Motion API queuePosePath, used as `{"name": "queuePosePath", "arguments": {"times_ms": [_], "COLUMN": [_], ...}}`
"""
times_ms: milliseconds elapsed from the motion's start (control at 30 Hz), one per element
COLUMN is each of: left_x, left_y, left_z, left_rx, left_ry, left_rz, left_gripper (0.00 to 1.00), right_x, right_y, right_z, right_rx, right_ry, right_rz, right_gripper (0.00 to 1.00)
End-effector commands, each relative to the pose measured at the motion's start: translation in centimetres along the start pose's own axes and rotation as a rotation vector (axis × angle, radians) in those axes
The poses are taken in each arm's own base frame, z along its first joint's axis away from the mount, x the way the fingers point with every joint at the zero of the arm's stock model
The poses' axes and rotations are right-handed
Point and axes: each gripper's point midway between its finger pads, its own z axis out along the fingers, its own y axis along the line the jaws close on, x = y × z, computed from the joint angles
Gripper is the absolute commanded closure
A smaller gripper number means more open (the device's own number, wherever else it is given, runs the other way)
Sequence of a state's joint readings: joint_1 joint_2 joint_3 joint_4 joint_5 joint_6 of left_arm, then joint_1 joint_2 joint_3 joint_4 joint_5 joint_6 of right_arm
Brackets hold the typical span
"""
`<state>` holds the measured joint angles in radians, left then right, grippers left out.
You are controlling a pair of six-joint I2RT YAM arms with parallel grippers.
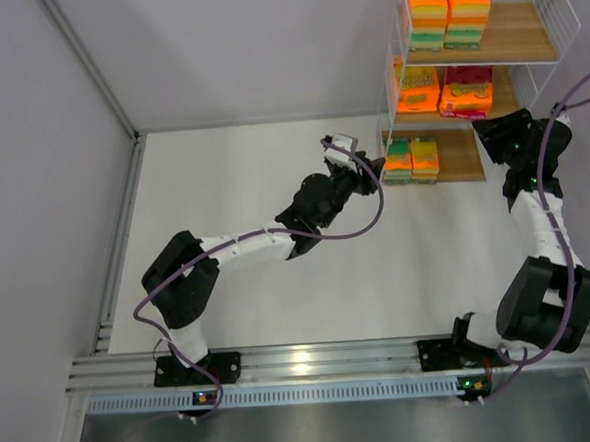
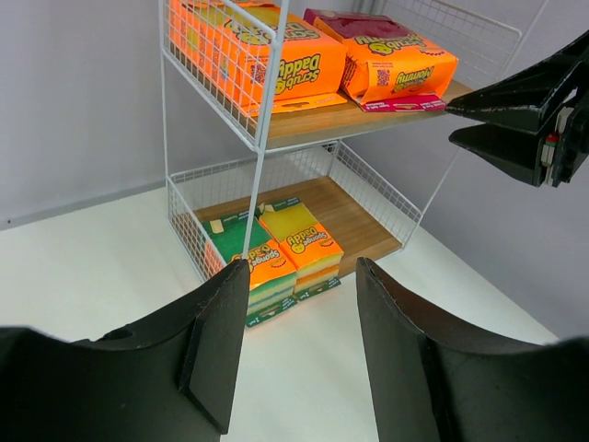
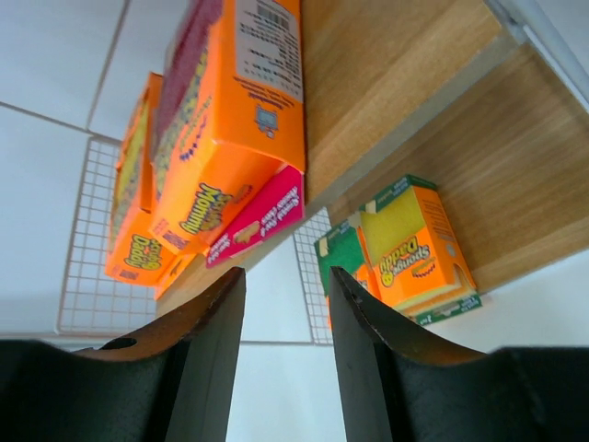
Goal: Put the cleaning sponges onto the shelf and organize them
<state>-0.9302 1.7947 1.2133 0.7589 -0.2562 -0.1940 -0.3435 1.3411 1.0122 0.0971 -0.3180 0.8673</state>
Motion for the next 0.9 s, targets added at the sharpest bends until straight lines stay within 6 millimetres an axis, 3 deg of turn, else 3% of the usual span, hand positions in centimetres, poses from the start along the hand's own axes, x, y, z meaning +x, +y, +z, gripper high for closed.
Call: {"name": "queuePosePath", "arguments": {"times_ms": [0, 133, 367, 467, 733, 867], "left_x": [-4.4, -4.4, -4.3, -4.2, -4.2, -3.8], "left_y": [0.1, 0.8, 1.3, 1.5, 1.8, 1.8], "left_z": [-0.5, -0.4, -0.3, -0.3, -0.2, -0.1], "left_rx": [-0.003, -0.015, -0.024, -0.027, -0.029, -0.024], "left_ry": [-0.112, -0.113, -0.111, -0.111, -0.11, -0.102], "left_rz": [-0.033, -0.032, -0.035, -0.031, -0.027, -0.033], "left_gripper": [0.44, 0.44, 0.44, 0.44, 0.44, 0.44], "right_x": [-2.9, -3.2, -3.2, -3.6, -4.9, -4.4], "right_y": [3.7, 3.2, 3.0, 3.2, 4.6, 4.1], "right_z": [0.5, 1.1, 2.4, 2.7, 2.7, 3.1], "right_rx": [-0.122, -0.094, -0.103, -0.101, -0.083, -0.068], "right_ry": [-0.112, -0.116, -0.116, -0.126, -0.116, -0.079], "right_rz": [0.004, 0.0, -0.003, -0.004, -0.089, -0.101], "right_gripper": [0.58, 0.62, 0.82, 0.82, 0.8, 0.61]}}
